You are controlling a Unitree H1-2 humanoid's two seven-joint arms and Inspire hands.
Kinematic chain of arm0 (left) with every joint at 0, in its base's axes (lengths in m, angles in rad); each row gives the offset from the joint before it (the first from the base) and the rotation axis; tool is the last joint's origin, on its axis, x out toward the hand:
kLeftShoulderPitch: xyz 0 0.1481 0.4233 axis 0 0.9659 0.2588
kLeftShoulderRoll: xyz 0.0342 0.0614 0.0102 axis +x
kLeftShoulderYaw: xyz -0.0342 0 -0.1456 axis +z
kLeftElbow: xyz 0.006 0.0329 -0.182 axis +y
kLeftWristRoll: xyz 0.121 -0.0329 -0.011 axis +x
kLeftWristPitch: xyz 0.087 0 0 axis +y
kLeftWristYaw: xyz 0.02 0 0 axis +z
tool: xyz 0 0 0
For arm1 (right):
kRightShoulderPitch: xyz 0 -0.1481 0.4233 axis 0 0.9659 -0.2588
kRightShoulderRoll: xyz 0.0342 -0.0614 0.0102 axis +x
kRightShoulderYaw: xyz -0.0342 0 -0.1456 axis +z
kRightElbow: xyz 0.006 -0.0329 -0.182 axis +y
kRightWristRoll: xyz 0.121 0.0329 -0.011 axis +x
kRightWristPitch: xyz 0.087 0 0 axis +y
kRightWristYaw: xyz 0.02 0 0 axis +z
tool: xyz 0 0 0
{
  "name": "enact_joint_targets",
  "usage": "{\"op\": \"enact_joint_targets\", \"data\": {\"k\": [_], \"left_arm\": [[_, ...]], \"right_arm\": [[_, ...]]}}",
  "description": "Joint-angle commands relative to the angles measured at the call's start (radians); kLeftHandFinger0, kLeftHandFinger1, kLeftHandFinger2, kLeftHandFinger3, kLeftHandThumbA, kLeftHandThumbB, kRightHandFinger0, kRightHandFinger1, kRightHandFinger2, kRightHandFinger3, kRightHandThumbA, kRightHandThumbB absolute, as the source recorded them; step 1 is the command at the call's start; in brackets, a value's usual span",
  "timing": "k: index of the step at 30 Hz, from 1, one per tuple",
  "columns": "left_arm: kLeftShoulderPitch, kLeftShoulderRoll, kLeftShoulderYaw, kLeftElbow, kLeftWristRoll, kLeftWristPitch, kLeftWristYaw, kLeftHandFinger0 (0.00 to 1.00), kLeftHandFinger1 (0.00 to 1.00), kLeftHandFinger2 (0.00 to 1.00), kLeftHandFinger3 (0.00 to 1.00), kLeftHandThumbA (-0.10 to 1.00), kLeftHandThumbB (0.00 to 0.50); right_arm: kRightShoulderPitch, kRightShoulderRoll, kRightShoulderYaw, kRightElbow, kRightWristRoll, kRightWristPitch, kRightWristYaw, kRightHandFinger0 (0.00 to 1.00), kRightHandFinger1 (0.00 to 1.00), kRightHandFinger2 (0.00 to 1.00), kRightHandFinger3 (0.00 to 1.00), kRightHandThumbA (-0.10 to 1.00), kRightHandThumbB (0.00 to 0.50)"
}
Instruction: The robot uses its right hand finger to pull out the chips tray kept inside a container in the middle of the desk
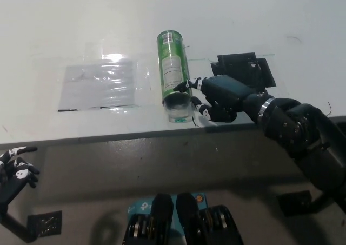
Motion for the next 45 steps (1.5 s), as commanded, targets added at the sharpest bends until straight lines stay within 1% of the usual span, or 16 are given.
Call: {"op": "enact_joint_targets", "data": {"k": [1,6,8,12,13,15,18,21,23,28,31,35,36,38,41,45], "left_arm": [[-0.018,0.032,0.011,-0.024,-0.009,-0.010,-0.019,0.30,0.30,0.33,0.61,-0.01,0.117],[-0.020,0.036,0.021,-0.043,-0.024,0.006,-0.019,0.32,0.31,0.35,0.64,-0.03,0.102],[-0.021,0.038,0.020,-0.047,-0.023,0.008,-0.018,0.32,0.31,0.36,0.64,-0.04,0.094],[-0.028,0.043,0.021,-0.036,-0.030,-0.007,-0.027,0.33,0.31,0.36,0.64,-0.03,0.104],[-0.030,0.046,0.019,-0.036,-0.023,-0.008,-0.025,0.32,0.31,0.35,0.64,-0.02,0.108],[-0.033,0.048,0.019,-0.041,-0.019,0.001,-0.021,0.31,0.31,0.35,0.63,0.00,0.103],[-0.035,0.050,0.019,-0.048,-0.018,0.005,-0.019,0.33,0.31,0.36,0.64,-0.03,0.093],[-0.039,0.055,0.020,-0.043,-0.017,-0.004,-0.021,0.35,0.33,0.37,0.64,-0.03,0.084],[-0.040,0.055,0.021,-0.046,-0.018,-0.003,-0.021,0.35,0.33,0.37,0.65,-0.04,0.078],[-0.038,0.055,0.027,-0.051,-0.021,0.002,-0.019,0.35,0.33,0.38,0.66,-0.06,0.073],[-0.038,0.054,0.025,-0.054,-0.012,0.001,-0.017,0.34,0.33,0.37,0.65,-0.07,0.064],[-0.039,0.056,0.024,-0.051,-0.008,-0.009,-0.021,0.34,0.33,0.36,0.65,-0.06,0.069],[-0.039,0.054,0.027,-0.051,-0.012,-0.003,-0.018,0.34,0.33,0.38,0.65,-0.06,0.071],[-0.039,0.054,0.028,-0.054,-0.013,0.003,-0.018,0.34,0.33,0.37,0.65,-0.06,0.079],[-0.040,0.053,0.030,-0.055,-0.018,0.004,-0.020,0.35,0.32,0.37,0.63,-0.05,0.085],[-0.037,0.048,0.033,-0.054,-0.021,0.002,-0.021,0.34,0.32,0.37,0.64,-0.05,0.080]], "right_arm": [[-0.031,0.009,-0.006,0.004,-0.044,-0.086,-0.032,0.00,0.00,0.81,0.84,-0.10,0.277],[-0.022,0.012,-0.010,0.008,-0.061,-0.101,-0.028,0.00,0.01,0.83,0.85,-0.10,0.265],[-0.014,0.015,-0.009,0.006,-0.062,-0.079,-0.010,0.00,0.03,0.85,0.87,-0.10,0.234],[0.005,0.021,-0.002,0.010,-0.076,-0.076,-0.005,0.00,0.06,0.86,0.88,-0.10,0.219],[0.014,0.027,-0.003,0.031,-0.065,-0.117,-0.022,0.00,0.00,0.85,0.86,-0.10,0.242],[0.024,0.028,0.000,0.037,-0.078,-0.130,-0.028,0.00,0.00,0.81,0.84,-0.10,0.241],[0.032,0.024,-0.004,0.028,-0.085,-0.116,-0.016,0.00,0.02,0.83,0.86,-0.10,0.248],[0.040,0.010,0.001,0.016,-0.108,-0.081,0.004,0.00,0.09,0.90,0.91,-0.10,0.226],[0.048,0.005,-0.003,0.017,-0.114,-0.092,-0.005,0.00,0.08,0.89,0.91,-0.10,0.222],[0.066,-0.006,-0.005,0.028,-0.123,-0.109,-0.005,0.08,0.19,0.89,0.92,-0.10,0.222],[0.078,-0.009,-0.012,0.036,-0.124,-0.124,-0.018,0.10,0.19,0.89,0.90,-0.10,0.239],[0.091,-0.010,-0.024,0.062,-0.117,-0.153,-0.039,0.08,0.18,0.87,0.89,-0.10,0.220],[0.093,-0.013,-0.020,0.047,-0.135,-0.124,-0.029,0.07,0.19,0.87,0.90,-0.10,0.211],[0.110,-0.026,-0.016,-0.008,-0.141,-0.079,0.015,0.00,0.09,0.93,0.95,-0.10,0.195],[0.124,-0.031,-0.021,-0.021,-0.136,-0.083,0.016,0.00,0.09,0.92,0.94,-0.10,0.207],[0.173,-0.041,-0.030,-0.097,-0.116,-0.062,0.049,0.04,0.14,0.90,0.93,-0.10,0.220]]}}
